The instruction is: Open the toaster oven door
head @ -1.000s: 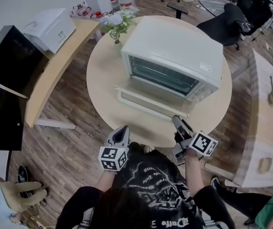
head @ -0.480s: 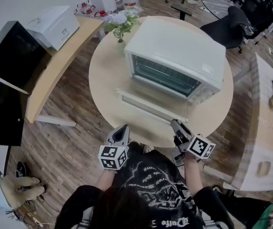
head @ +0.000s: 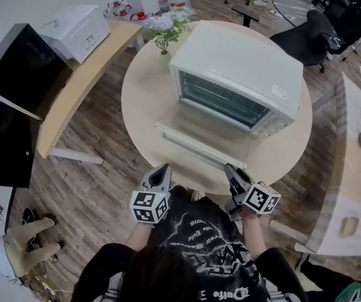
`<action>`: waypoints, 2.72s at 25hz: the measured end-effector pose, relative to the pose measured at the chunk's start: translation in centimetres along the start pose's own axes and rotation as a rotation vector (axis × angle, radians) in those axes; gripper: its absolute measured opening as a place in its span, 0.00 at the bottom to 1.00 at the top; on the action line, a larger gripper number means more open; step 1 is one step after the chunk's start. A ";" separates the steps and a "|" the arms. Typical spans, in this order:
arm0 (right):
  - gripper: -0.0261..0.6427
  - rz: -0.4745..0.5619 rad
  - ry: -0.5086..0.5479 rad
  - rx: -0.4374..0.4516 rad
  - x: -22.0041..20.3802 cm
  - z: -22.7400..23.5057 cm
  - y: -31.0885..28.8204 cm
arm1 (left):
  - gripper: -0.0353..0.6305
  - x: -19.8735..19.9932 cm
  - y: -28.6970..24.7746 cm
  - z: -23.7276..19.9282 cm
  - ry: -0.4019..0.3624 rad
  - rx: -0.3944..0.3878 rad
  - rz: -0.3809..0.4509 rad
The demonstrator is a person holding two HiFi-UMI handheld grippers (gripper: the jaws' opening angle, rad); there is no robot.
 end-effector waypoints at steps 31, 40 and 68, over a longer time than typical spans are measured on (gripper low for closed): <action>0.27 -0.166 0.121 -0.176 -4.5 2.5 -1.6 | 0.08 -0.2 -0.4 -0.4 -0.003 0.008 -0.019; 0.26 -0.186 0.122 -0.207 -5.1 3.0 -1.9 | 0.08 -0.7 -0.7 -0.1 -0.024 -0.004 -0.050; 0.36 -0.303 0.119 -0.275 -6.8 3.9 -1.9 | 0.08 -1.5 -1.2 0.2 -0.035 -0.019 -0.110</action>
Point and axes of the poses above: the fingertips, and each gripper's own axes: y backward along the fingers, z to its right, x out of its top, the point moved 10 cm from there along y, backward along the fingers, and after that the axes turned 6 degrees about y, right-handed, at the moved point
